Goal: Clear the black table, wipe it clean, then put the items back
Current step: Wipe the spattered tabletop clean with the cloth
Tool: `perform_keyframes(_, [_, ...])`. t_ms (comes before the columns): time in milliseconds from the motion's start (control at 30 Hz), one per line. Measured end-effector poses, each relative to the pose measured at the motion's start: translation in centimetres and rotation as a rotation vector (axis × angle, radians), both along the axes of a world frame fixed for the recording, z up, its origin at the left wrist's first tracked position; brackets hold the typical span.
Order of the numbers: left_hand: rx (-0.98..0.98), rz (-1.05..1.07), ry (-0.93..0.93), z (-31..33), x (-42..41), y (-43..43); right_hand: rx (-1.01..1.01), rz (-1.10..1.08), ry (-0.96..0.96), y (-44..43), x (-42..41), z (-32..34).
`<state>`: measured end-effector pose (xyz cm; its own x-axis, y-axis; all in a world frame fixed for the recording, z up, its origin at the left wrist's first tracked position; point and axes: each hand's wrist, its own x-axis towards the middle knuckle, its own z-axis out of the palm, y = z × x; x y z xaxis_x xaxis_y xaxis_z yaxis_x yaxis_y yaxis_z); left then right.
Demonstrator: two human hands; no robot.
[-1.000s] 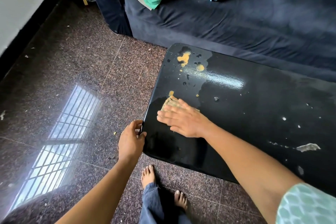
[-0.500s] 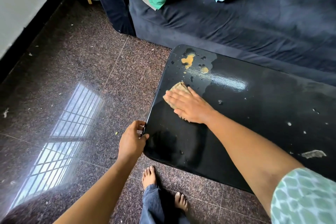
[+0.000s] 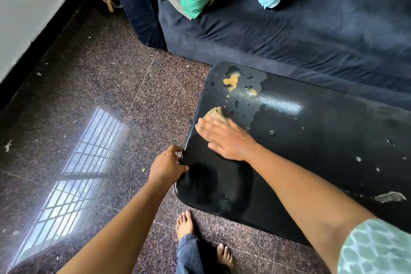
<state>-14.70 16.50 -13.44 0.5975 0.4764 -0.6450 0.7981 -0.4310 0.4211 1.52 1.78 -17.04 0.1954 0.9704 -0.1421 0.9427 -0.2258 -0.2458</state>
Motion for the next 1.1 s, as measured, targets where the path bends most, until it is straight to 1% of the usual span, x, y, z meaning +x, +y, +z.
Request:
perform_keyframes(33, [-0.014,0.041,0.016,-0.1,0.3,0.5,0.041,0.1,-0.002,0.1,-0.8,-0.3])
perform_keyframes(100, [-0.048,0.13,0.04,-0.5,0.3,1.1,0.013,0.261,0.092,-0.2,-2.4,-1.0])
perform_keyframes(167, [-0.058,0.159,0.049,-0.8,0.5,1.5,-0.039,0.319,0.143,0.3,-1.8,-0.7])
perform_keyframes(200, [-0.053,0.137,0.058,-0.9,0.6,1.7,-0.067,0.292,0.139,0.8,-0.8,-0.6])
perform_keyframes(233, [-0.039,0.101,0.072,-0.9,0.8,1.8,-0.099,0.219,0.125,1.3,0.2,-0.3])
perform_keyframes(333, [0.0,0.02,0.118,-0.7,1.4,2.1,-0.085,-0.078,0.038,2.9,2.4,0.5])
perform_keyframes(367, [0.013,-0.004,0.129,-0.6,1.6,2.3,-0.081,-0.13,0.02,3.4,2.2,0.6])
perform_keyframes(400, [0.022,-0.033,0.141,-0.4,1.7,2.3,-0.073,-0.127,0.002,3.4,1.6,0.5])
perform_keyframes(433, [0.025,-0.064,0.15,-0.3,1.8,2.3,-0.061,-0.07,-0.024,3.1,0.6,0.3])
perform_keyframes(500, [0.01,-0.108,0.154,-0.1,2.1,2.7,-0.032,0.128,-0.066,2.0,-0.6,-0.5])
perform_keyframes(567, [-0.022,-0.115,0.139,0.0,2.7,3.2,0.003,0.263,-0.012,1.3,0.0,-0.9])
perform_keyframes(600, [-0.035,-0.103,0.116,0.0,3.1,3.5,0.006,0.285,0.009,1.6,0.7,-0.8])
perform_keyframes(667, [-0.036,-0.085,0.058,-0.1,4.3,4.1,-0.031,0.202,0.038,2.8,2.6,-0.6])
perform_keyframes(767, [-0.052,-0.083,-0.003,-0.3,6.1,4.4,-0.061,-0.041,-0.037,4.6,6.4,-0.2])
perform_keyframes(833, [-0.033,-0.098,-0.011,-0.4,6.9,4.6,-0.081,-0.124,-0.056,5.1,6.8,-0.2])
perform_keyframes(900, [-0.02,-0.099,-0.031,-0.5,7.3,4.7,-0.061,-0.086,-0.056,4.4,5.1,-0.6])
perform_keyframes(967, [-0.002,-0.111,-0.048,-0.4,7.9,4.7,-0.005,0.052,-0.044,2.6,3.3,-1.0])
perform_keyframes(1033, [0.017,-0.127,-0.047,-0.5,8.6,4.7,0.046,0.172,-0.049,1.5,4.7,-1.5])
perform_keyframes(1100, [0.037,-0.127,-0.046,-0.5,9.4,4.7,0.02,0.138,-0.049,1.9,6.3,-1.3])
